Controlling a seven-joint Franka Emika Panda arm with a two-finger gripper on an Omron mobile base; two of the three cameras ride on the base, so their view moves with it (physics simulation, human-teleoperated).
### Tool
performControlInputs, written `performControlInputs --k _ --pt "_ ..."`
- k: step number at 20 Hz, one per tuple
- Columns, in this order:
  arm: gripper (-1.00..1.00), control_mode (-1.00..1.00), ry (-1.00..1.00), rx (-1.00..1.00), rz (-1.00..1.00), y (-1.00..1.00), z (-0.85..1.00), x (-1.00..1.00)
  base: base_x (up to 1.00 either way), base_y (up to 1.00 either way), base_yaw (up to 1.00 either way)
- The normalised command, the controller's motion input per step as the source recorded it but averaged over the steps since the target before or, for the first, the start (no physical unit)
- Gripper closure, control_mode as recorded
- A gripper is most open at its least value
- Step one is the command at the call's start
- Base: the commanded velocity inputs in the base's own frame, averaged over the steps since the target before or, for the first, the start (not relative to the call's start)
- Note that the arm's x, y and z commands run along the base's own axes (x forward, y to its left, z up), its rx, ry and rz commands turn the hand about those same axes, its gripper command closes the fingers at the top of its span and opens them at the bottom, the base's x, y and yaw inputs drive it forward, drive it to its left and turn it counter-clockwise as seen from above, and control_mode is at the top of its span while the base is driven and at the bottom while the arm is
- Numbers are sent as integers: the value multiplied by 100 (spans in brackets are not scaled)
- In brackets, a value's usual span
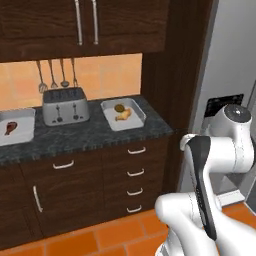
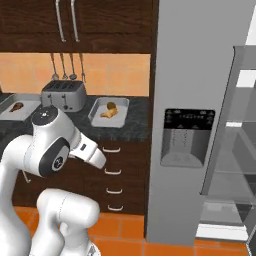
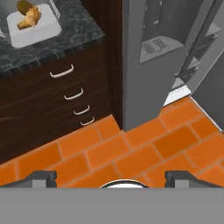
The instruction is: Place one avocado and one chicken drumstick in each tupperware on the nearby counter, to pack two identical lunches.
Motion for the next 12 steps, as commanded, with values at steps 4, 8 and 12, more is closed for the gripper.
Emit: performControlInputs --k 4,8,12 --pt "-100 100 0 0 0 0 0 0 42 -100 7" --pt "-100 100 0 0 0 0 0 0 32 -100 12" --pt "-100 100 0 0 0 0 0 0 22 -100 16"
